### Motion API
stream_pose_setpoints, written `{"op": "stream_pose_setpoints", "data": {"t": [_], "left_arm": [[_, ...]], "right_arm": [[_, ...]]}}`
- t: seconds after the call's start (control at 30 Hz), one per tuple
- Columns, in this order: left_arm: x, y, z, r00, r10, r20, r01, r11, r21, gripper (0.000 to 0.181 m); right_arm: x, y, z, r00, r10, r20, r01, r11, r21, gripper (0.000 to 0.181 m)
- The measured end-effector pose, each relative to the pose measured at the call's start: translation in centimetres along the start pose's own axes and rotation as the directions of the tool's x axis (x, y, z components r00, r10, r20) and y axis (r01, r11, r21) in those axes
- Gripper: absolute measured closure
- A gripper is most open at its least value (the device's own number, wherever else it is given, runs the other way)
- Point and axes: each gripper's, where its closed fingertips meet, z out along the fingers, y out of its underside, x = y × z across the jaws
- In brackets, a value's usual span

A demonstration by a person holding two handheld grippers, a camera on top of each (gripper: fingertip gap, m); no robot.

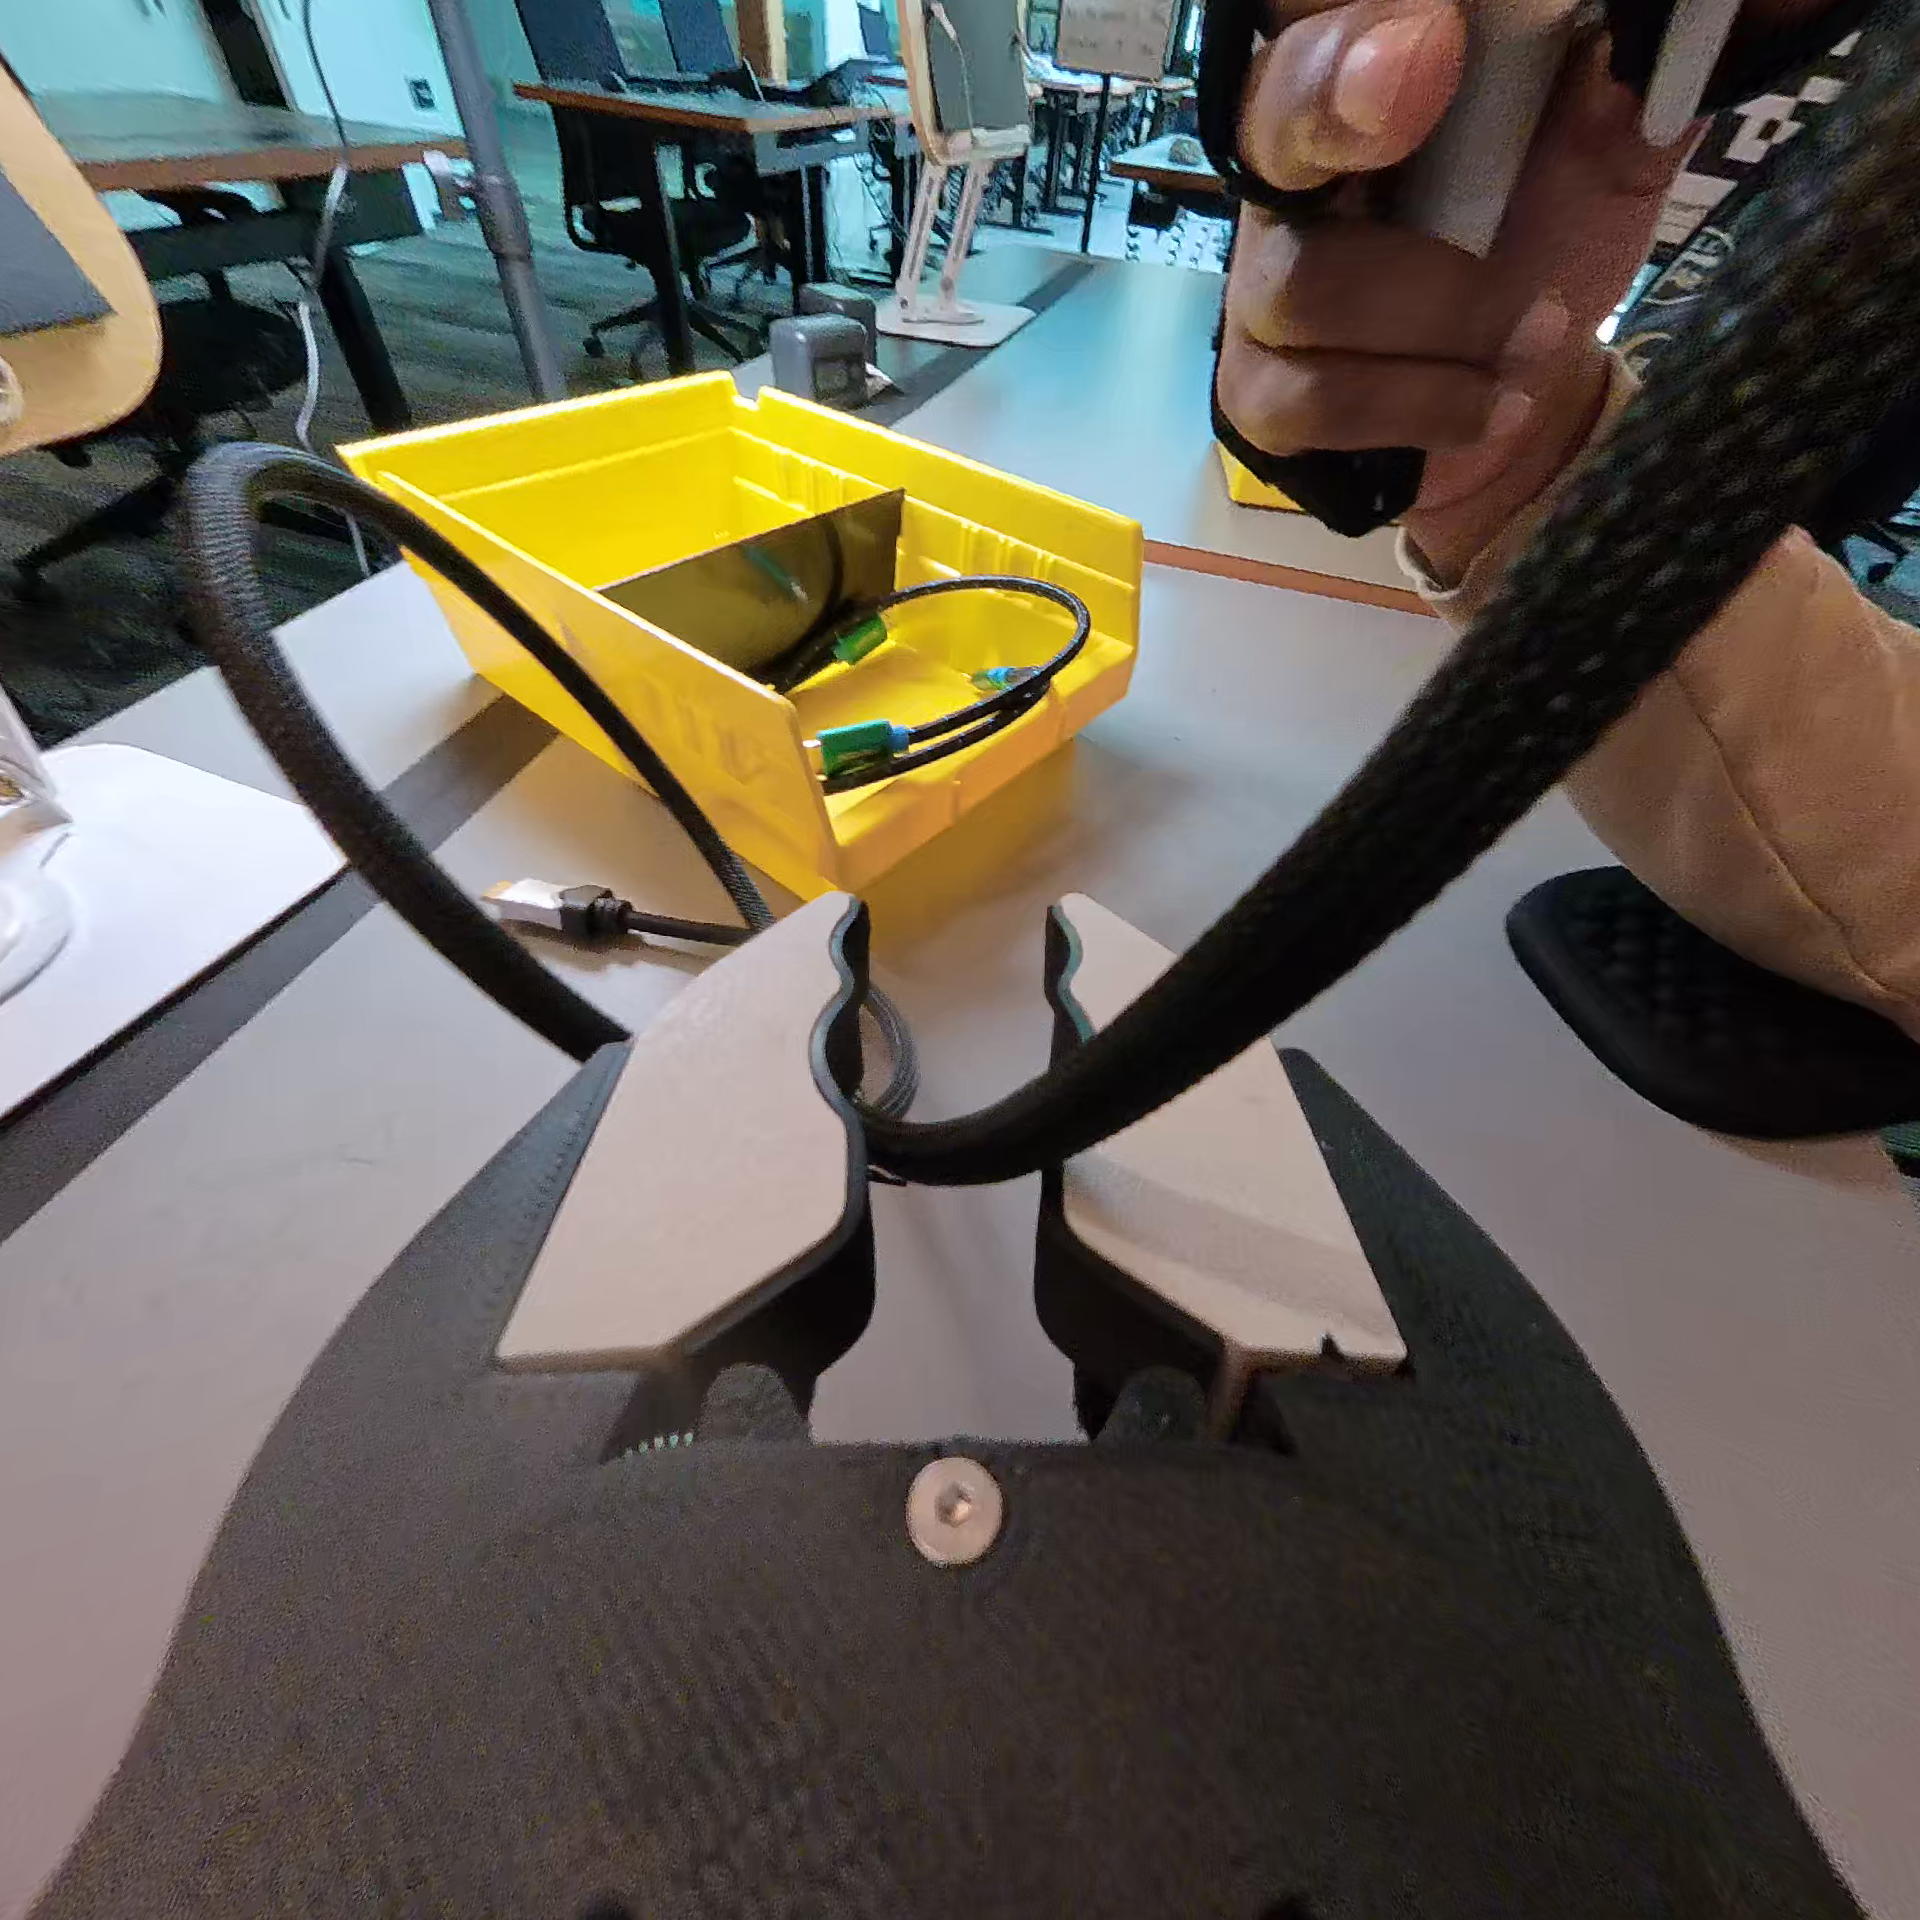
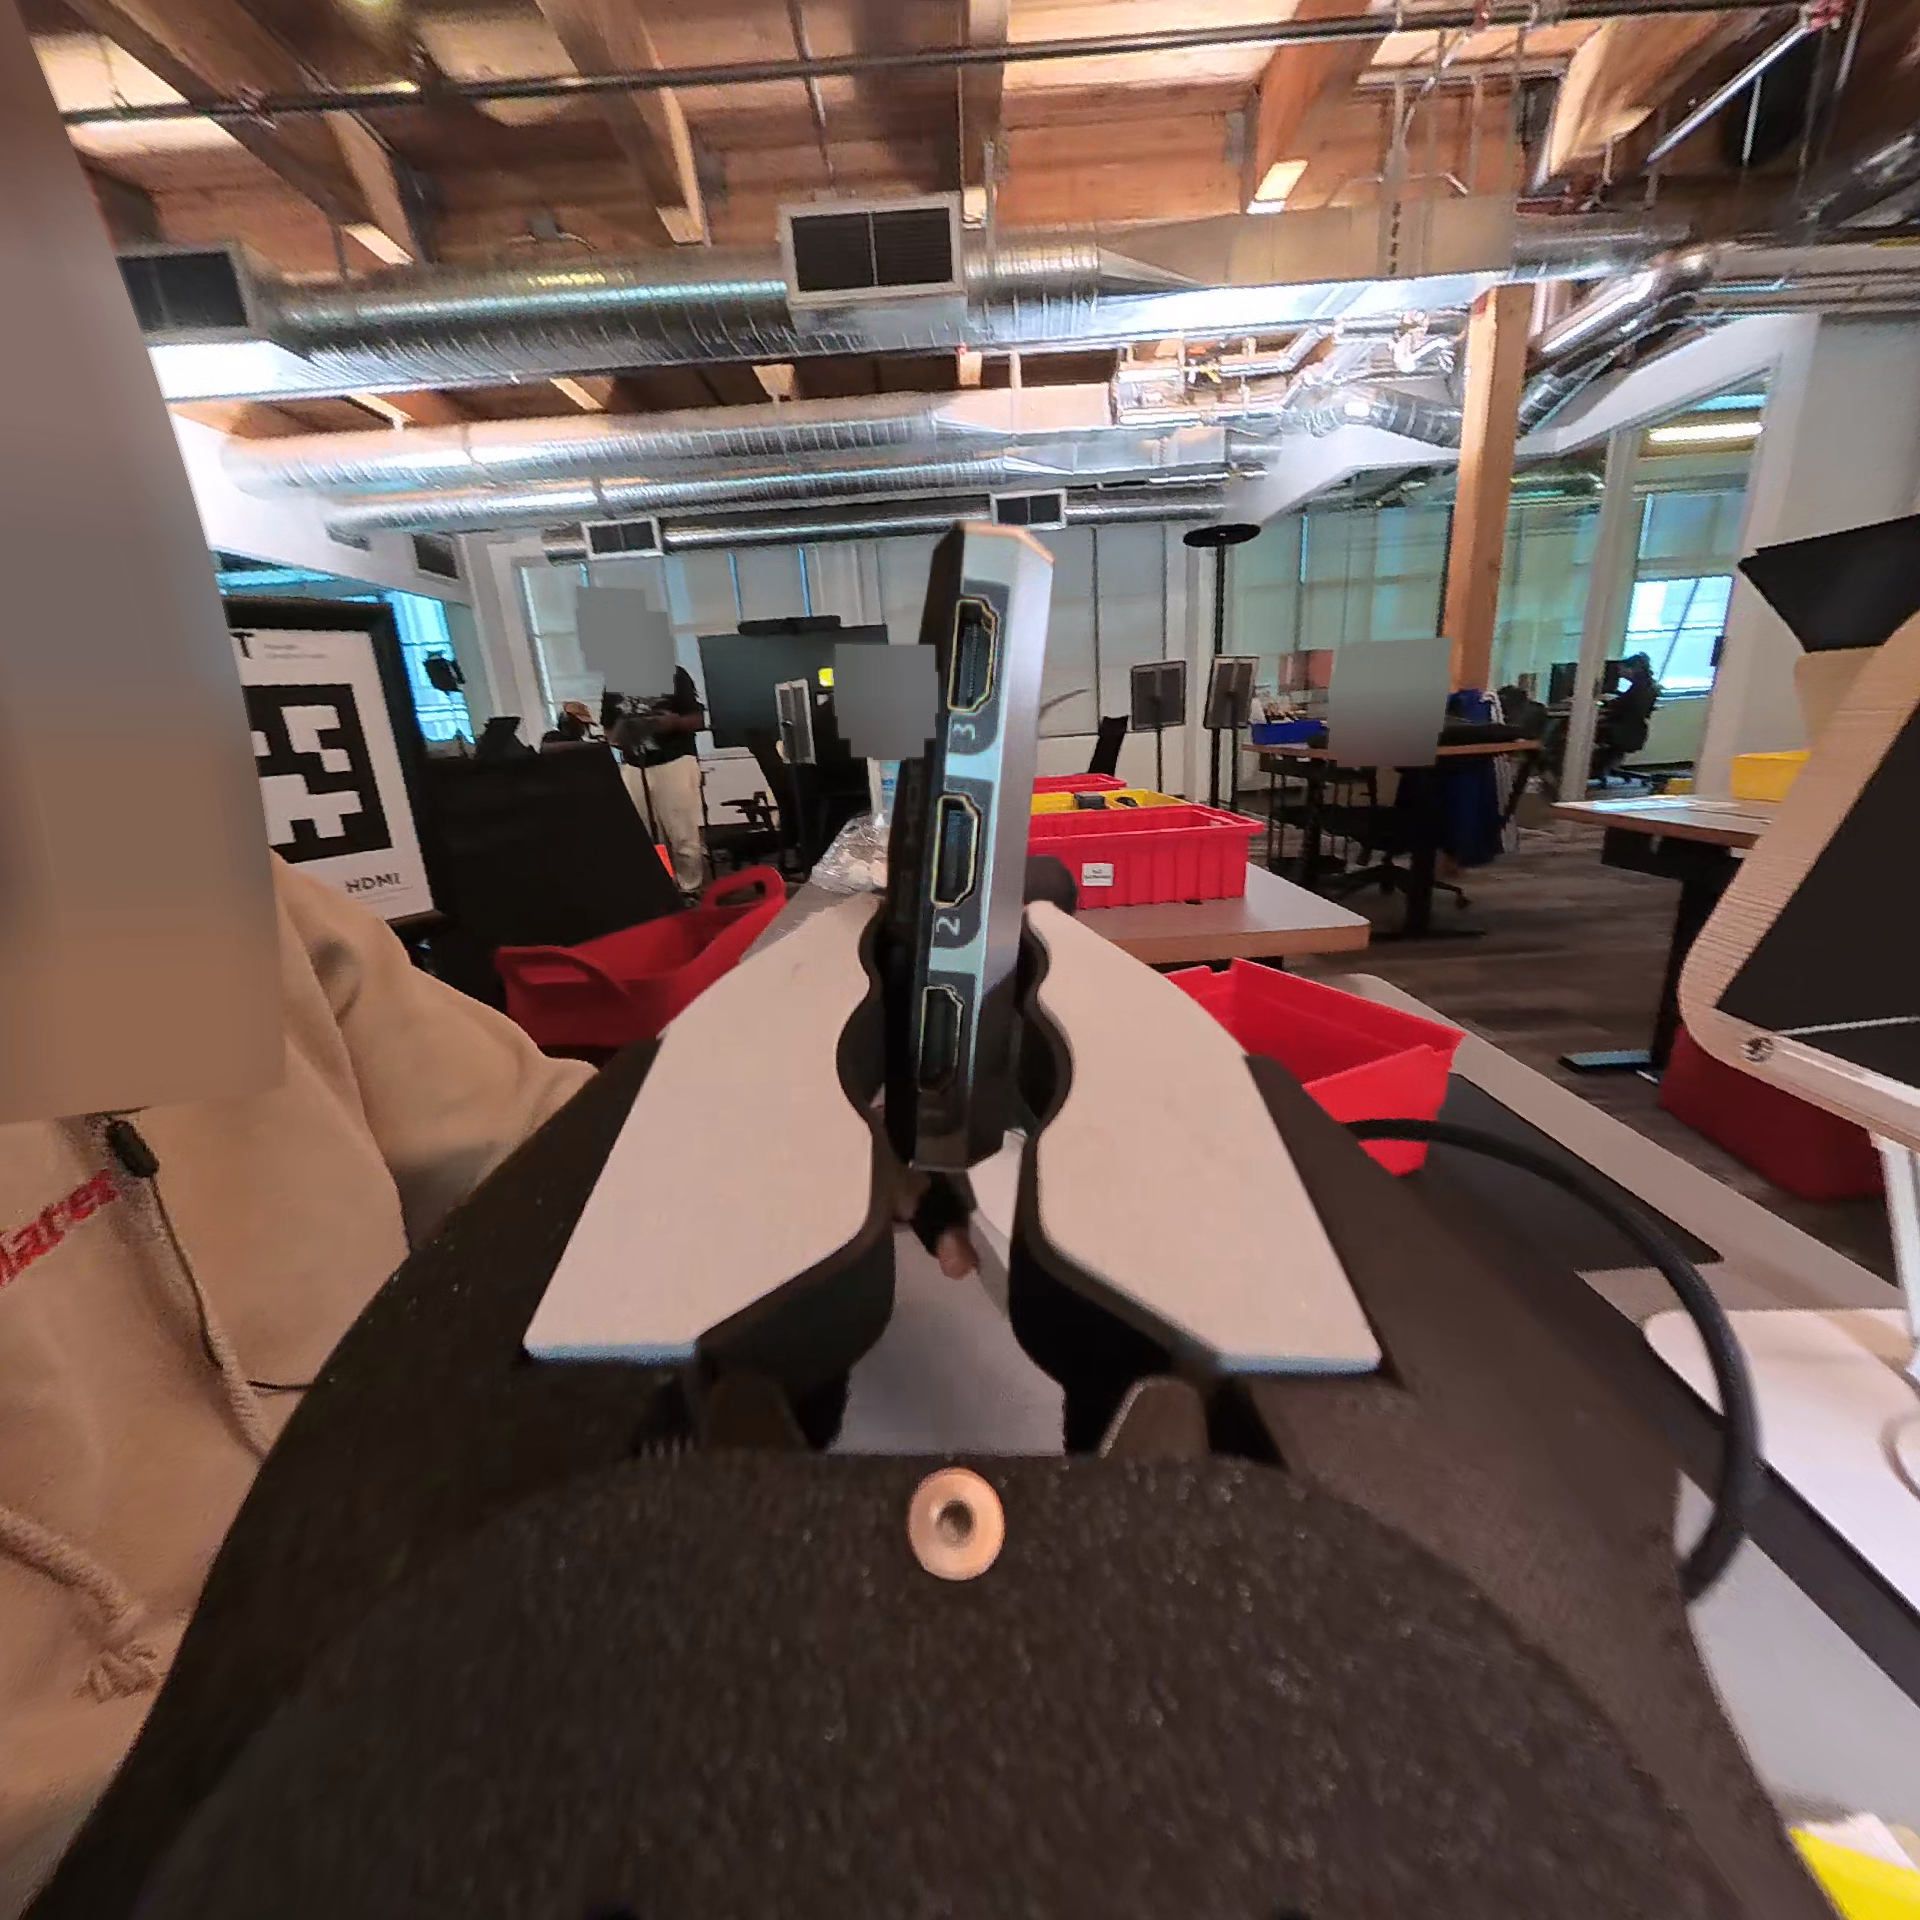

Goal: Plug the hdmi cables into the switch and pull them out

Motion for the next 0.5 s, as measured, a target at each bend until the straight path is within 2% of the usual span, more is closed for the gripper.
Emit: {"op": "stream_pose_setpoints", "data": {"t": [0.1, 0.2, 0.37, 0.5], "left_arm": [[-1.1, -0.5, -0.5, 0.994, 0.055, 0.09, -0.058, 0.998, 0.026, 0.156], [-2.0, -0.5, -1.4, 0.987, 0.088, 0.136, -0.088, 0.996, -0.006, 0.158], [-3.3, -1.3, -2.9, 0.97, 0.121, 0.211, -0.127, 0.992, 0.015, 0.17], [-4.5, -1.2, -3.8, 0.947, 0.144, 0.286, -0.139, 0.99, -0.038, 0.165]], "right_arm": [[-0.6, -0.3, 0.2, 0.998, 0.02, 0.052, -0.022, 0.999, 0.04, 0.16], [-1.1, -1.6, -0.2, 0.995, 0.037, 0.091, -0.048, 0.992, 0.118, 0.16], [-0.5, -2.2, -1.1, 0.999, 0.027, 0.041, -0.033, 0.989, 0.142, 0.16], [0.4, -2.0, -1.9, 1.0, 0.031, 0.001, -0.031, 0.992, 0.125, 0.16]]}}
